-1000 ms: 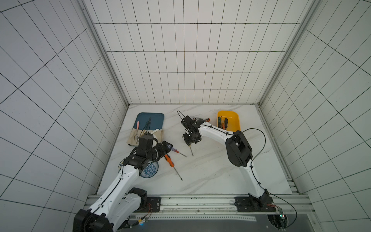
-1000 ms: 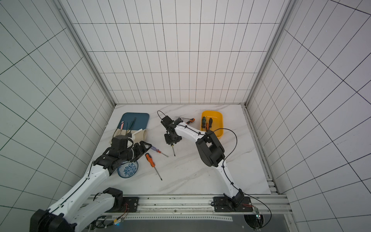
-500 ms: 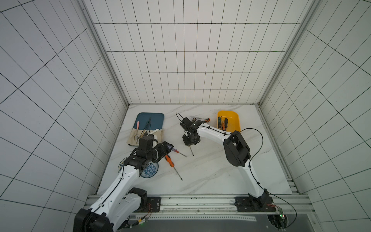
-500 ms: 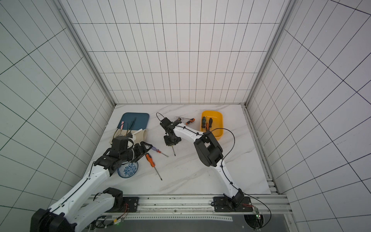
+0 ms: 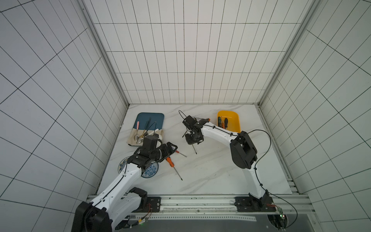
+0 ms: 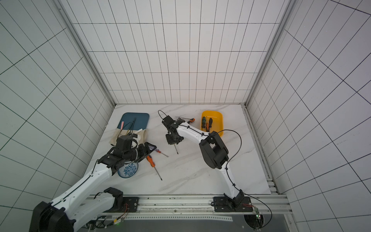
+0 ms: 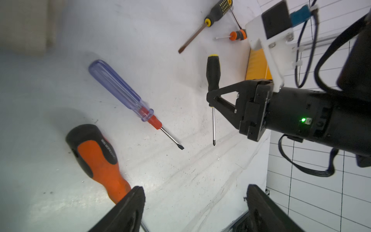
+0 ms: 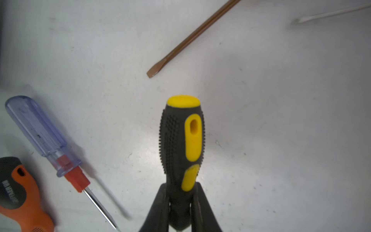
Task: Put the screwdriver on the desktop into the storage box
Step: Pick up the screwdriver from the center of the board, then place the screwdriver in the storage box.
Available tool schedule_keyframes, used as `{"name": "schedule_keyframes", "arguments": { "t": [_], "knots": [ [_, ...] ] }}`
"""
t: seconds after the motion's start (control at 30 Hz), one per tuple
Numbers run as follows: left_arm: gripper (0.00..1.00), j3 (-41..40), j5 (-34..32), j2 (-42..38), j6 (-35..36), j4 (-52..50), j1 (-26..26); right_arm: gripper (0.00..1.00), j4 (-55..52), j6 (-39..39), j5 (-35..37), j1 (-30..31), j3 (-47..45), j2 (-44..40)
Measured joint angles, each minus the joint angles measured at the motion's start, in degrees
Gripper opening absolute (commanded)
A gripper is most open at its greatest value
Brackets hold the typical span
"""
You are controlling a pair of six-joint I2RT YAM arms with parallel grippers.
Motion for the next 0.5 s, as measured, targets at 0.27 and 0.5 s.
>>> {"name": "schedule_keyframes", "arguments": {
  "t": [0.27, 0.5],
  "knots": [
    [0.83, 6.3, -2.0, 9.1, 0.0, 4.0, -8.9, 0.12, 1.3, -0.6, 0.9, -6.4, -7.8, -12.0],
    [0.83, 10.7, -2.5, 16.6, 0.0, 6.3, -14.6, 0.12, 1.5, -1.0, 1.6, -12.9, -11.6, -16.5]
  ]
}}
